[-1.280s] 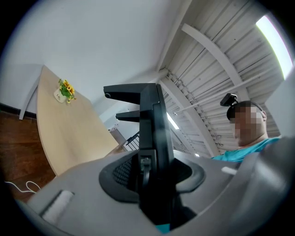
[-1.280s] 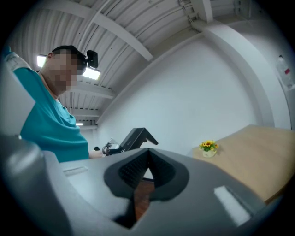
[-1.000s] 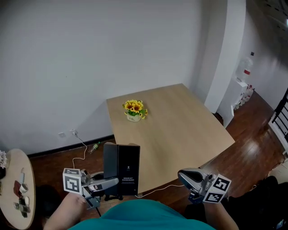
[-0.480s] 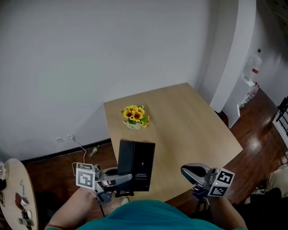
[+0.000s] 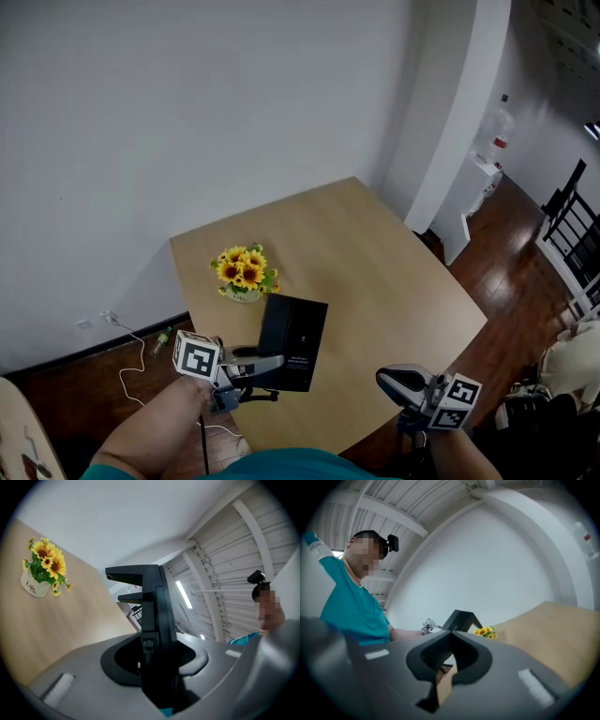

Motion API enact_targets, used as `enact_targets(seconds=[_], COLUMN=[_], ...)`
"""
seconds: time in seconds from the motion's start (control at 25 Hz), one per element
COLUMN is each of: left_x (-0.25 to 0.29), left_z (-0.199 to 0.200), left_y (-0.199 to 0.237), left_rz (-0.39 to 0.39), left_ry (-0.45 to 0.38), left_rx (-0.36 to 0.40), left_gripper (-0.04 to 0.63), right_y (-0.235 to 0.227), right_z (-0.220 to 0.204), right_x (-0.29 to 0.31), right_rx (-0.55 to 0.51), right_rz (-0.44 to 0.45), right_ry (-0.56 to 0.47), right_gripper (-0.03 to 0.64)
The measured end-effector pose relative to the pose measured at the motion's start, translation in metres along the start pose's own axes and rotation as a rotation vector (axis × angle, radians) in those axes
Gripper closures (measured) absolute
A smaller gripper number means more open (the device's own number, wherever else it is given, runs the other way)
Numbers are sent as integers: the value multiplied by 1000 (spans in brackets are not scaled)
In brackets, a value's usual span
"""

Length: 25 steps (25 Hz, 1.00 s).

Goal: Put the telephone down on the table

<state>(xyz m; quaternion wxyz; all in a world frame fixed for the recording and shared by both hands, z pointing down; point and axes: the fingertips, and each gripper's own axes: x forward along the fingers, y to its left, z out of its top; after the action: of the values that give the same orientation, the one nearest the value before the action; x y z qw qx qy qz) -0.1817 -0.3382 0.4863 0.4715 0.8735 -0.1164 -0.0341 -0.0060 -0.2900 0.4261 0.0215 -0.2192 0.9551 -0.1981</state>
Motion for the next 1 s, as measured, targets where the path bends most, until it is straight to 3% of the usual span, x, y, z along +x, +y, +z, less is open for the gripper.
enact_targets(seconds=[0.2,0.56,0.76,1.0], left_x=[48,101,123,144], left_z=[26,64,75,88], left_y=[73,212,259,296], left_rz=[40,95,95,93], left_ry=[-2,63,60,99], left_rx=[-55,-117,-161,-139], left_gripper=[419,419,419,419], right_y=[-58,-118,-136,-155], right_z=[-15,-28,-35,-42], right_x=[-10,-1,-3,1], right_rx=[39,54,76,101], right_rz=[-1,-24,-41,-61], right_ry=[53,93,100,94], right_gripper=[615,615,615,615])
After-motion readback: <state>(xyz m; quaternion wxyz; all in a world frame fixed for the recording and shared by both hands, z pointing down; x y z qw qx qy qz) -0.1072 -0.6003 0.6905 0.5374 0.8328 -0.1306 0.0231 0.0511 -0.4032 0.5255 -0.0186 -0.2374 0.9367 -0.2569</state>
